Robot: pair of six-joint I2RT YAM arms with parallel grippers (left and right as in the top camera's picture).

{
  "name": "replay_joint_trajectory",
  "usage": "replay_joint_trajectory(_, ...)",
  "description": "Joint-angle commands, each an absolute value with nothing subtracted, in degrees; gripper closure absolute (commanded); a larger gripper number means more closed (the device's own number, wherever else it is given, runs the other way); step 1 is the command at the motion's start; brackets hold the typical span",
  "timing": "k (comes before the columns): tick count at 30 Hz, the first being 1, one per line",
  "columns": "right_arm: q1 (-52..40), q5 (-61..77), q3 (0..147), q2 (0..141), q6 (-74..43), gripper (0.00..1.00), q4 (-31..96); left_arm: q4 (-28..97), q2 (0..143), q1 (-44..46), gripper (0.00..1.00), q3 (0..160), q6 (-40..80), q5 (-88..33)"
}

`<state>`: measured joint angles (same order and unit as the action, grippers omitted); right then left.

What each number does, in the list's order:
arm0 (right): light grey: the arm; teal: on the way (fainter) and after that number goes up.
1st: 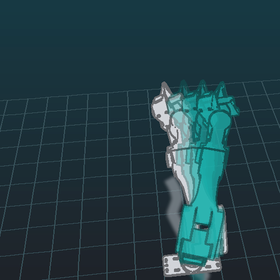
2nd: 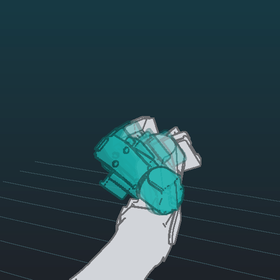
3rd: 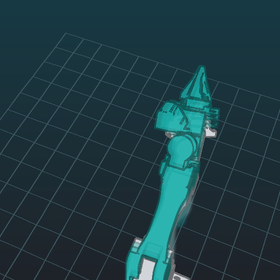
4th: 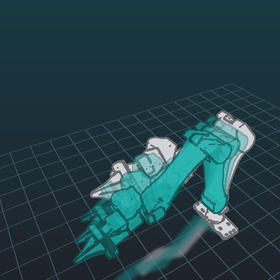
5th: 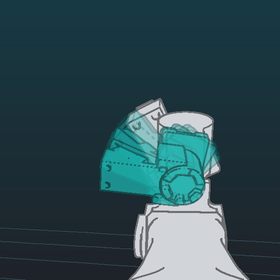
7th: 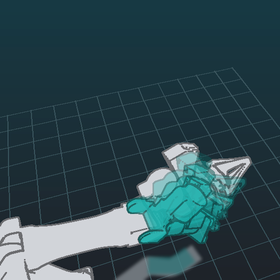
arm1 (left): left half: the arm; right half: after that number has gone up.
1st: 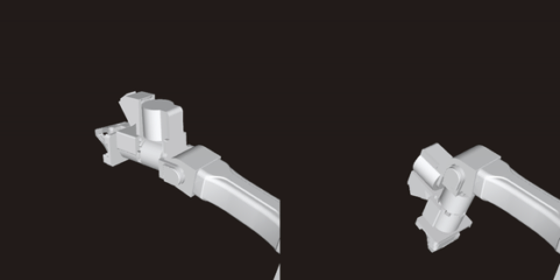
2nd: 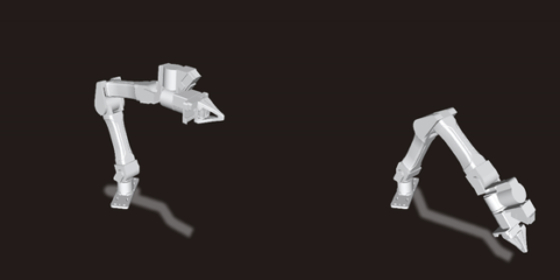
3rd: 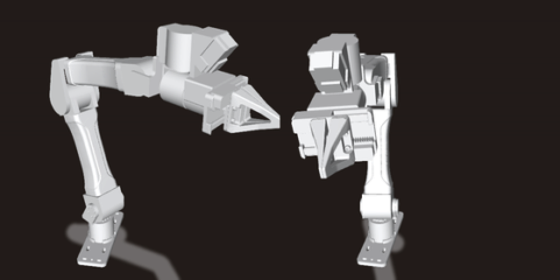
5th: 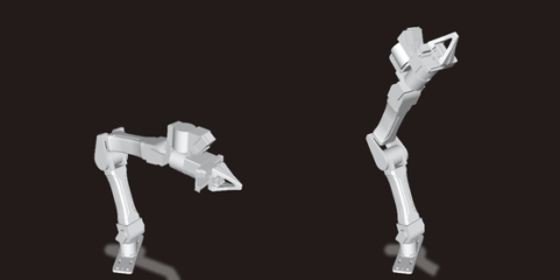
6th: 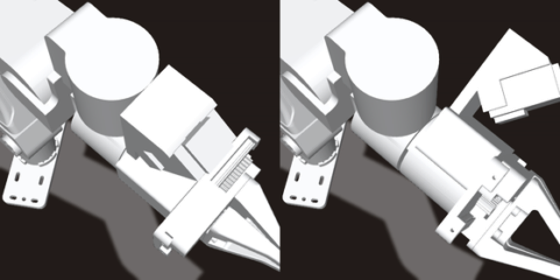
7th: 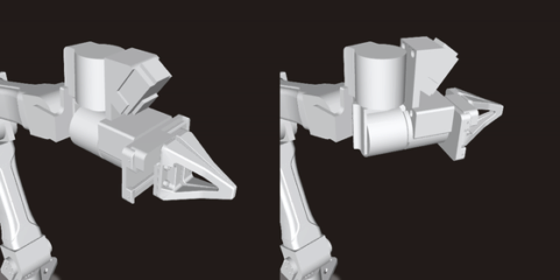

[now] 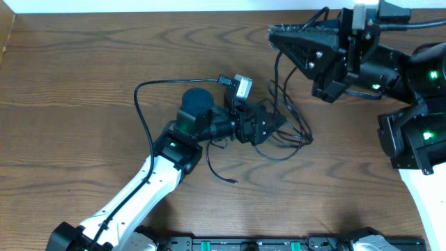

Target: Untangle cables

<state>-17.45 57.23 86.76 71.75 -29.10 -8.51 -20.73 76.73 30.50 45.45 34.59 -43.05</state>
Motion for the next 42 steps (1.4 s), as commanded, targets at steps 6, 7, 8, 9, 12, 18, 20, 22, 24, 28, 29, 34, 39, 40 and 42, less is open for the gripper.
replay_joint_trajectory(6, -17.74, 60.80, 87.85, 71.37, -33.41, 0.99, -10.00, -21.10, 77.19, 30.72, 0.02, 46.19, 33.04, -36.34)
replay_joint_trajectory(7, -17.74, 60.82, 87.85, 71.35, -33.41, 0.99, -10.15, -21.08, 77.17, 30.72, 0.02, 46.19, 33.04, -36.34)
replay_joint_trajectory(8, -17.74, 60.82, 87.85, 71.35, -33.43, 0.99, -10.61, -21.02, 77.19, 30.72, 0.02, 46.19, 33.01, -36.32)
replay_joint_trajectory(9, -17.74, 60.80, 87.85, 71.35, -33.74, 0.99, -11.20, -20.84, 77.19, 30.72, 0.02, 46.19, 33.01, -36.21)
replay_joint_trajectory(12, -17.72, 60.80, 87.85, 71.35, -36.88, 0.99, -15.55, -19.07, 77.19, 30.72, 0.02, 46.19, 33.04, -33.39)
replay_joint_trajectory(18, -17.72, 60.73, 87.85, 71.35, -39.16, 0.99, -24.29, -18.33, 77.71, 31.07, 0.02, 46.19, 36.84, -36.93)
replay_joint_trajectory(20, -17.72, 60.34, 87.85, 71.44, -39.13, 0.99, -24.23, -18.35, 77.71, 31.70, 0.02, 46.19, 37.63, -38.98)
replay_joint_trajectory(22, -17.72, 59.94, 87.85, 71.66, -39.13, 0.99, -24.25, -18.33, 77.76, 32.71, 0.02, 46.19, 37.60, -39.92)
replay_joint_trajectory(24, -17.72, 58.72, 87.85, 71.81, -39.16, 0.99, -24.25, -18.35, 77.82, 34.13, 0.02, 46.19, 37.58, -39.86)
replay_joint_trajectory(28, -17.74, 57.32, 87.85, 71.83, -39.18, 0.99, -24.47, -18.33, 78.22, 37.26, 0.02, 46.19, 37.58, -36.47)
replay_joint_trajectory(29, -17.72, 57.32, 87.85, 71.85, -39.16, 0.99, -24.47, -18.33, 78.28, 37.56, 0.02, 46.19, 37.58, -36.38)
replay_joint_trajectory(34, -17.67, 56.42, 87.85, 71.92, -38.92, 0.99, -24.45, -18.31, 78.37, 39.46, 0.02, 46.19, 37.60, -38.17)
replay_joint_trajectory(39, -17.67, 54.52, 87.85, 72.03, -38.92, 0.99, -24.45, -18.31, 78.37, 42.11, 0.02, 46.19, 37.58, -39.86)
replay_joint_trajectory(40, -17.67, 54.33, 87.85, 72.03, -38.94, 0.99, -24.49, -18.33, 78.41, 42.61, 0.02, 46.19, 37.58, -39.79)
replay_joint_trajectory(42, -17.67, 54.11, 87.85, 72.01, -38.98, 0.99, -24.67, -18.31, 78.52, 43.24, 0.02, 46.19, 37.58, -38.79)
